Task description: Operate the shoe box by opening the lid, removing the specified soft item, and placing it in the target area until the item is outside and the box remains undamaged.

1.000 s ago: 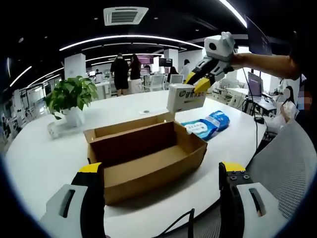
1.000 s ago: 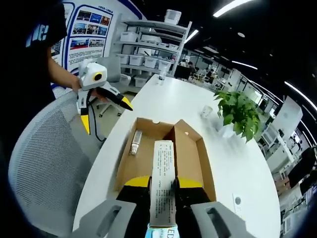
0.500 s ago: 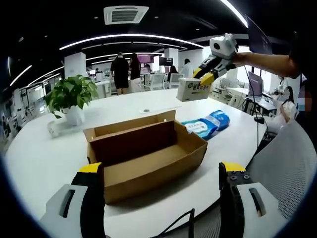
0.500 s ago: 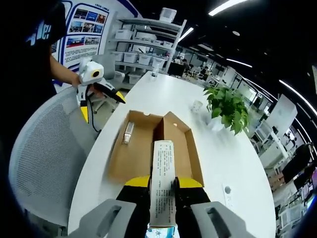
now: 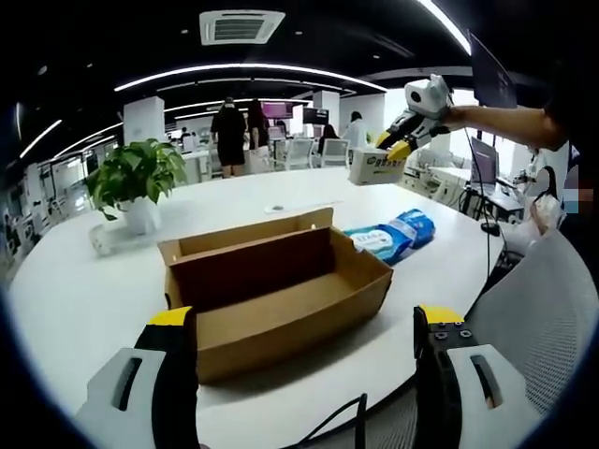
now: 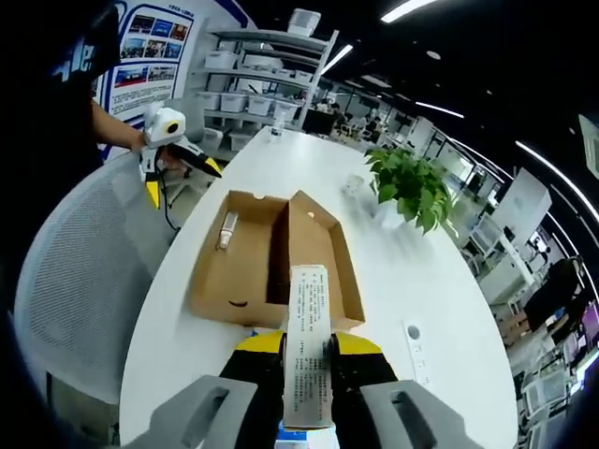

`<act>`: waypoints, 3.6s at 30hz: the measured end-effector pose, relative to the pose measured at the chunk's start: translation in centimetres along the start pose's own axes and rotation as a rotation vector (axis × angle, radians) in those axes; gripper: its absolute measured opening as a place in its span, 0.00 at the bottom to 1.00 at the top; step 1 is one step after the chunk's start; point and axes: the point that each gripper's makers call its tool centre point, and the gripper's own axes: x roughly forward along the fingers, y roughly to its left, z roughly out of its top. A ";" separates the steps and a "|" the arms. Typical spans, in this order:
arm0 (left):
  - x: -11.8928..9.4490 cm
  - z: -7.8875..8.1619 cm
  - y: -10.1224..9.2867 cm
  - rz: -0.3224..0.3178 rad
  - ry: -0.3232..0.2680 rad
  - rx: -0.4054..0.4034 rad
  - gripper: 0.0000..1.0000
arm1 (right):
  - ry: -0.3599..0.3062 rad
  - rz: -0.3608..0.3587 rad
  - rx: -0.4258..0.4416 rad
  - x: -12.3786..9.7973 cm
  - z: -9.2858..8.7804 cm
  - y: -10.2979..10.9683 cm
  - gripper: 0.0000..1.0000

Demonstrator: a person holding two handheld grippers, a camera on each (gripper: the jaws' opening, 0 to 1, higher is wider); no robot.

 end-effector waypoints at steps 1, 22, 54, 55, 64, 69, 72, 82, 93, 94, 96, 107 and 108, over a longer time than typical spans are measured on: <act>0.0 0.0 0.0 -0.002 0.000 -0.001 1.00 | 0.005 -0.005 0.002 -0.2 -0.4 -0.1 0.14; 0.3 -0.8 -0.1 -0.003 0.047 0.008 1.00 | 0.106 -0.026 0.004 -1.5 -7.3 -2.0 0.14; 0.4 -2.0 0.1 -0.007 0.102 0.024 0.98 | 0.261 -0.011 0.020 0.2 -17.7 -3.8 0.14; 0.4 -2.0 0.1 -0.006 0.103 0.023 0.98 | 0.269 -0.011 0.017 0.3 -18.0 -3.8 0.14; 0.4 -2.1 0.5 0.005 0.103 0.016 0.98 | 0.288 -0.010 0.029 0.9 -19.4 -4.3 0.14; 0.4 -2.1 0.4 0.005 0.107 0.012 0.98 | 0.298 -0.003 0.038 1.3 -20.0 -4.4 0.14; 0.4 -2.0 0.2 0.005 0.106 0.009 0.98 | 0.310 0.001 0.042 1.6 -20.3 -4.4 0.14; 0.4 -2.0 0.5 0.011 0.107 0.003 0.97 | 0.344 0.026 0.032 3.0 -21.9 -4.6 0.14; 0.3 -2.2 0.6 0.015 0.111 0.003 0.97 | 0.417 0.065 -0.009 2.7 -24.1 -4.5 0.14; 0.3 -2.2 0.5 0.015 0.111 0.004 0.97 | 0.428 0.071 -0.015 2.7 -24.4 -4.4 0.14; 0.4 -2.1 0.3 0.015 0.111 0.004 0.97 | 0.437 0.075 -0.016 2.5 -24.9 -4.3 0.14; 0.4 -1.9 0.3 0.017 0.107 0.006 0.96 | 0.466 0.079 -0.016 1.5 -25.6 -4.1 0.14; 0.4 -1.9 0.2 0.018 0.106 0.005 0.96 | 0.468 0.080 -0.019 1.4 -25.7 -4.1 0.14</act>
